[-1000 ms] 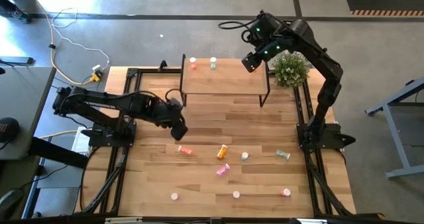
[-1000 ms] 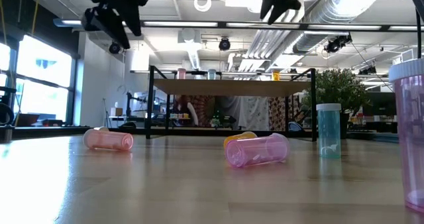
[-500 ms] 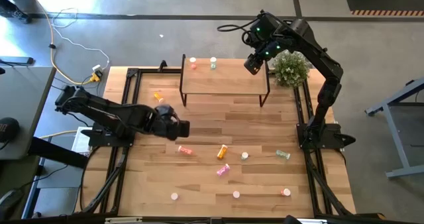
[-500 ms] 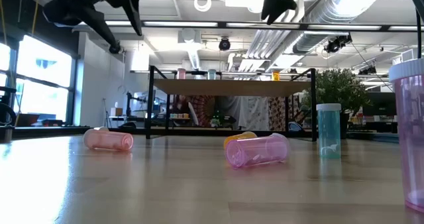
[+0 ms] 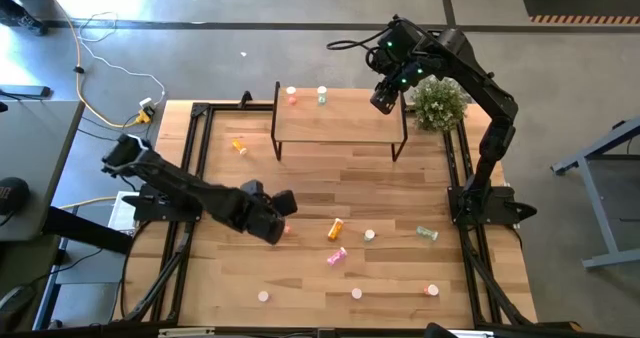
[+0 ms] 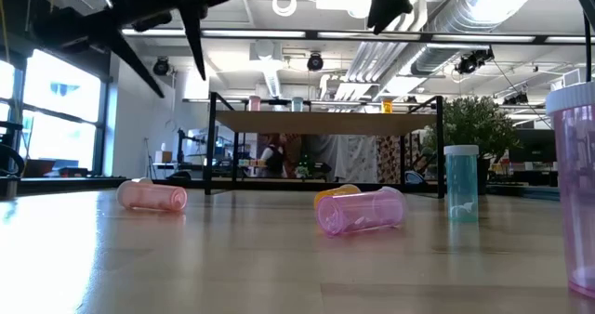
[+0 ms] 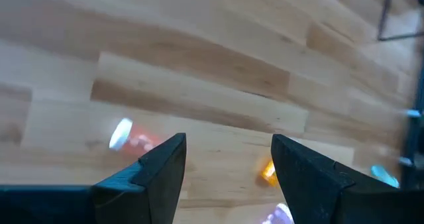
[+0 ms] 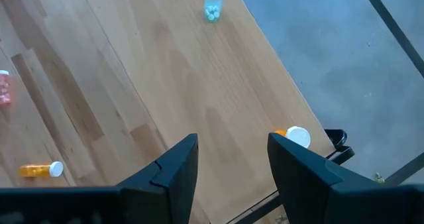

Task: Pick and place medicine bottles onto shelf by color
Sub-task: Put the top pink pill bottle on the shelf aligned with the other pink pill bottle

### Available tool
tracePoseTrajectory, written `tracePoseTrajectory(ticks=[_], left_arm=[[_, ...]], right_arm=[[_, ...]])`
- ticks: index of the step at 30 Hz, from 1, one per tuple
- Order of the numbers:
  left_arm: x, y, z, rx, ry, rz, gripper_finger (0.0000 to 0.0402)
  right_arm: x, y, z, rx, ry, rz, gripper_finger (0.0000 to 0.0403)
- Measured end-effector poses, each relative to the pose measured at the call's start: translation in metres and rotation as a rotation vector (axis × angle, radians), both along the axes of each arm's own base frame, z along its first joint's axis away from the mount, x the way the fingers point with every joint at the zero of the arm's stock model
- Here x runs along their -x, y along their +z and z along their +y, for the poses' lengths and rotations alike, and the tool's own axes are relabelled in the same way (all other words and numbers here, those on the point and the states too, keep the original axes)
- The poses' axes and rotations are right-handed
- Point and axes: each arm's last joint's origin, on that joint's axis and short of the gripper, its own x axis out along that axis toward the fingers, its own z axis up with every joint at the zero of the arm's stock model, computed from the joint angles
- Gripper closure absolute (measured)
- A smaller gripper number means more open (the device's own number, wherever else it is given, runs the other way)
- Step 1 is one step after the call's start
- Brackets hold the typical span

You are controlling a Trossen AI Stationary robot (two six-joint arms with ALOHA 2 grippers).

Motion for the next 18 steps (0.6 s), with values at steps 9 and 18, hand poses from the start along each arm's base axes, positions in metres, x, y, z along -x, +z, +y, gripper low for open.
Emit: tracePoseTrajectory(ticks=[9,18], left_arm=[[-0.022,-0.039,-0.019,0.023,0.025,0.016,0.0188],[-0.026,-0.039,-0.024,-0.026,-0.245,0.094,0.0188]], right_arm=[[0.000,0.000,0.000,0.002,0.004,0.001,0.0231],[0.000,0.000,0.000,0.002,0.004,0.001,0.0231]])
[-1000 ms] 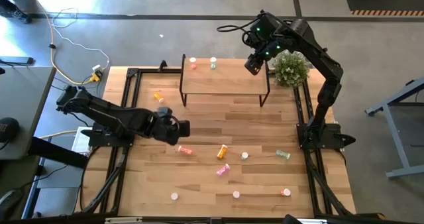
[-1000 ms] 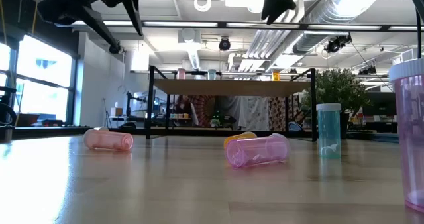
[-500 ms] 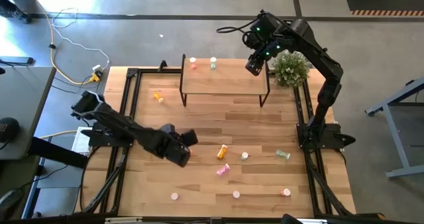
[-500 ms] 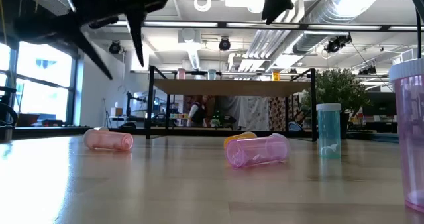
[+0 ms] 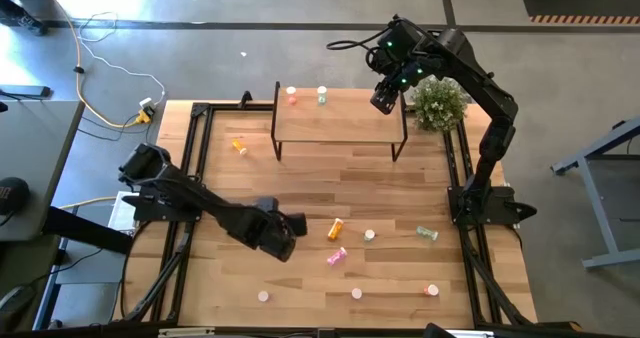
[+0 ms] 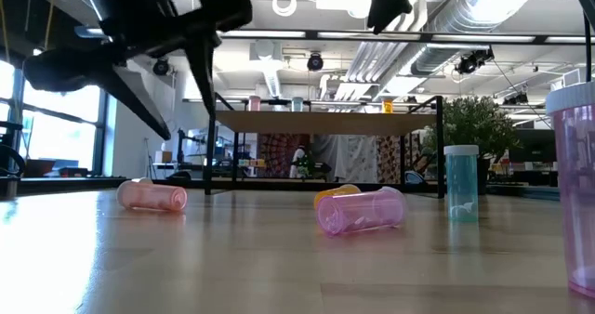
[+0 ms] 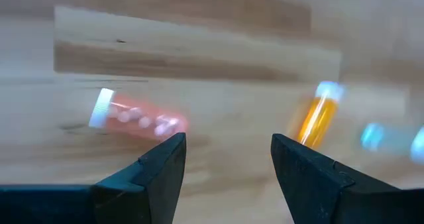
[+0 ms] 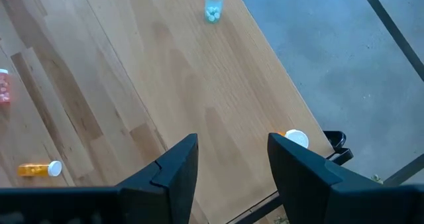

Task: Pick and place medicine bottles onto shelf by color
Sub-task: Put the top pink pill bottle on the shelf aligned with the other pink pill bottle

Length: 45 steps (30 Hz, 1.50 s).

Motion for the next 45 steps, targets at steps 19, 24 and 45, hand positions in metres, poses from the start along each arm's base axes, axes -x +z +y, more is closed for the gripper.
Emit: tracePoseTrajectory(ticks=[19,24,45], left_arm=[[0.011,0.005,0.057,0.067,-1.291,0.442,0.0188],[0.011,-0.005,0.058,0.034,-1.517,0.522,0.0188],[-0.007,-0.044,0.058,-0.056,-1.762,0.627,0.0188]], right_arm=[[0.000,0.000,0.000,-0.024,-0.051,-0.020,0.0231],[0.000,0.000,0.000,-0.045,-0.088,-0.027,0.0231],[0.000,0.000,0.000,-0.068,-0.137,-0.041,0.0231]])
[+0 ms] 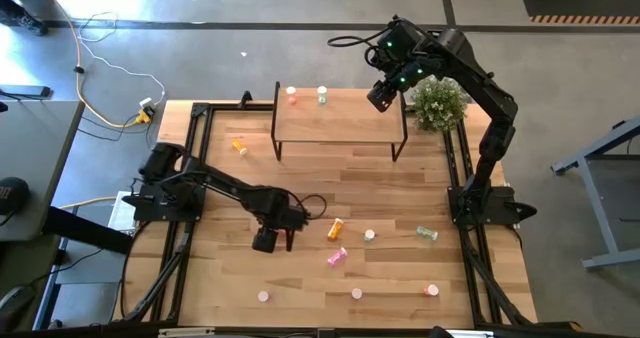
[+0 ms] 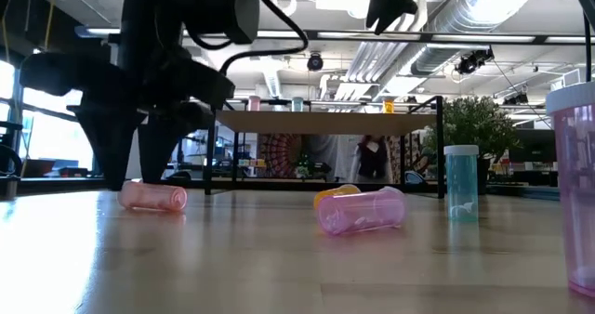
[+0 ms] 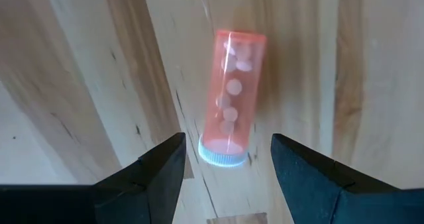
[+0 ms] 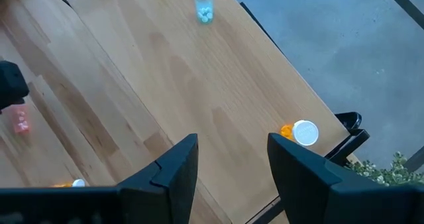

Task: Pick and place medicine bottles onto shelf by color
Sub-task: Put the top pink pill bottle on the shelf aligned with the other pink pill bottle

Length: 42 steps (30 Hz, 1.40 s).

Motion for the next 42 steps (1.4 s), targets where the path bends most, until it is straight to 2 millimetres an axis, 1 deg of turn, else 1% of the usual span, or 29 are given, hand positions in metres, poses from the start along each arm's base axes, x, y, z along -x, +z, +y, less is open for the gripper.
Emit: tracePoseTrajectory(ticks=[6,10,13,22,25,29,32,35,42], left_arm=[[-0.004,-0.012,0.000,-0.001,-0.007,0.016,0.0188],[-0.005,-0.014,-0.001,0.000,-0.007,0.014,0.0193],[-0.005,-0.014,-0.001,0.000,-0.007,0.017,0.0213],[-0.005,-0.014,-0.001,0.002,-0.015,0.021,0.0295],[-0.005,-0.014,-0.001,0.002,-0.015,0.021,0.0307],[-0.003,-0.014,0.000,0.000,-0.017,0.042,0.0306],[0.003,-0.009,0.000,-0.003,-0.034,0.079,0.0303],[0.007,0.000,-0.002,-0.008,-0.047,0.081,0.0304],[0.019,0.034,-0.014,-0.082,-0.076,-0.033,0.0305]], right_arm=[[0.000,0.000,0.000,-0.007,-0.013,-0.005,0.0231],[0.000,0.000,0.000,-0.008,-0.016,-0.005,0.0231],[0.000,0.000,0.000,-0.008,-0.016,-0.005,0.0231],[0.000,0.000,0.000,-0.008,-0.015,-0.005,0.0231],[0.000,0.000,0.000,-0.008,-0.015,-0.005,0.0231],[0.000,0.000,0.001,-0.015,-0.020,-0.010,0.0231],[-0.001,0.000,0.002,-0.051,-0.006,-0.031,0.0231],[-0.002,0.000,0.004,-0.103,0.029,-0.062,0.0231],[-0.008,0.001,0.014,-0.247,0.092,-0.138,0.0231]])
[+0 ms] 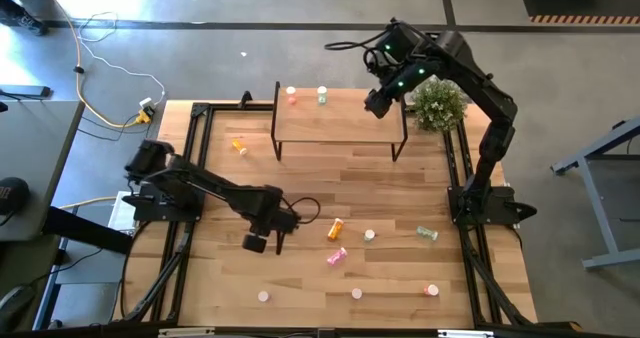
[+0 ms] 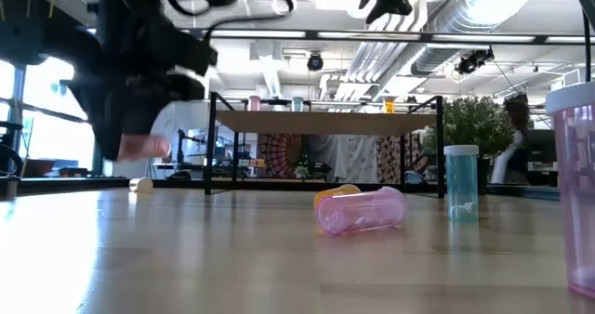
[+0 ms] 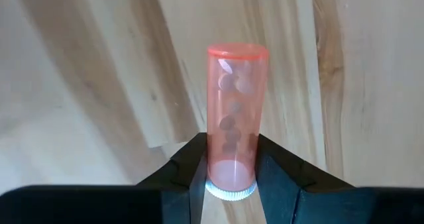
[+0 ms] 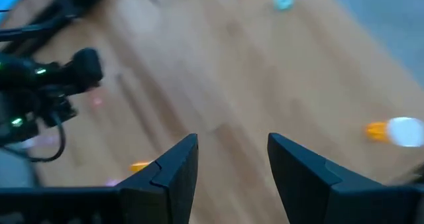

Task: Pick and place medicine bottles onto shelf by color
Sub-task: Put the top pink pill bottle on the shelf aligned with the other pink pill bottle

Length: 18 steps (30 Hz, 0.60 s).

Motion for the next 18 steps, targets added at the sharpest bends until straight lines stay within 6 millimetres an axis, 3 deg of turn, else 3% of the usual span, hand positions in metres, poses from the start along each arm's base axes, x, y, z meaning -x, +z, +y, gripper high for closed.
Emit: tracePoseTrajectory(ticks=[9,18], left_arm=[[0.023,0.043,-0.013,-0.190,-0.083,-0.174,0.0305],[0.038,0.072,-0.019,-0.486,-0.254,-0.300,0.0305]], right_arm=[[-0.010,0.001,0.021,-0.156,0.049,-0.050,0.0231],[-0.023,0.003,0.048,-0.295,0.073,-0.083,0.0231]])
